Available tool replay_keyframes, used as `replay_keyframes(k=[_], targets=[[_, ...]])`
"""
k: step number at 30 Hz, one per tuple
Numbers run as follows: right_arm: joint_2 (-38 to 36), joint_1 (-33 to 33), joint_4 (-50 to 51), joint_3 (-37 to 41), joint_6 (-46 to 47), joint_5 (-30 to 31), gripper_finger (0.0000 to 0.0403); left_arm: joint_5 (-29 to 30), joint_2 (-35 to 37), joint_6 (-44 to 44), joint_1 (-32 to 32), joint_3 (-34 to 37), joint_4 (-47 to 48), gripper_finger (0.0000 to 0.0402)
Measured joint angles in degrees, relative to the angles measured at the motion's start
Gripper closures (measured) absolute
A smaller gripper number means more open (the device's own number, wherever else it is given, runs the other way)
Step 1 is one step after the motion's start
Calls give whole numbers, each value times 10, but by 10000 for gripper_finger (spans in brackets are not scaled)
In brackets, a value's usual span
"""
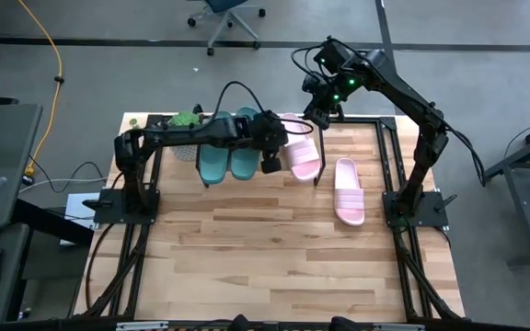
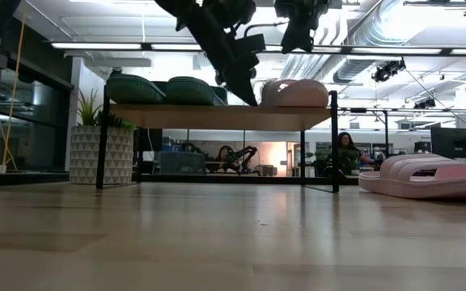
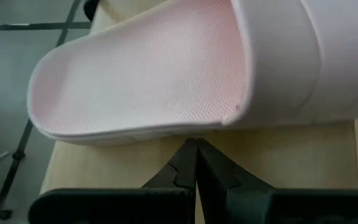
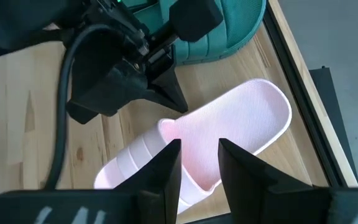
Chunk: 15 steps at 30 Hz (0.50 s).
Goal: Pick and place slides into the shelf
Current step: Adjust the pink slide on the shelf
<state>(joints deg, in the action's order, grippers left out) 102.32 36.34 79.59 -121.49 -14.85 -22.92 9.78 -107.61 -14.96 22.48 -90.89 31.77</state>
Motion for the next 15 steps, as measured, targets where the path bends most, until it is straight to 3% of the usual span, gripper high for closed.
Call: replay_keyframes(k=[15], targets=[[0,0,-3,0,-1,0,306,-4,-4,-13,0,0,-48,402]])
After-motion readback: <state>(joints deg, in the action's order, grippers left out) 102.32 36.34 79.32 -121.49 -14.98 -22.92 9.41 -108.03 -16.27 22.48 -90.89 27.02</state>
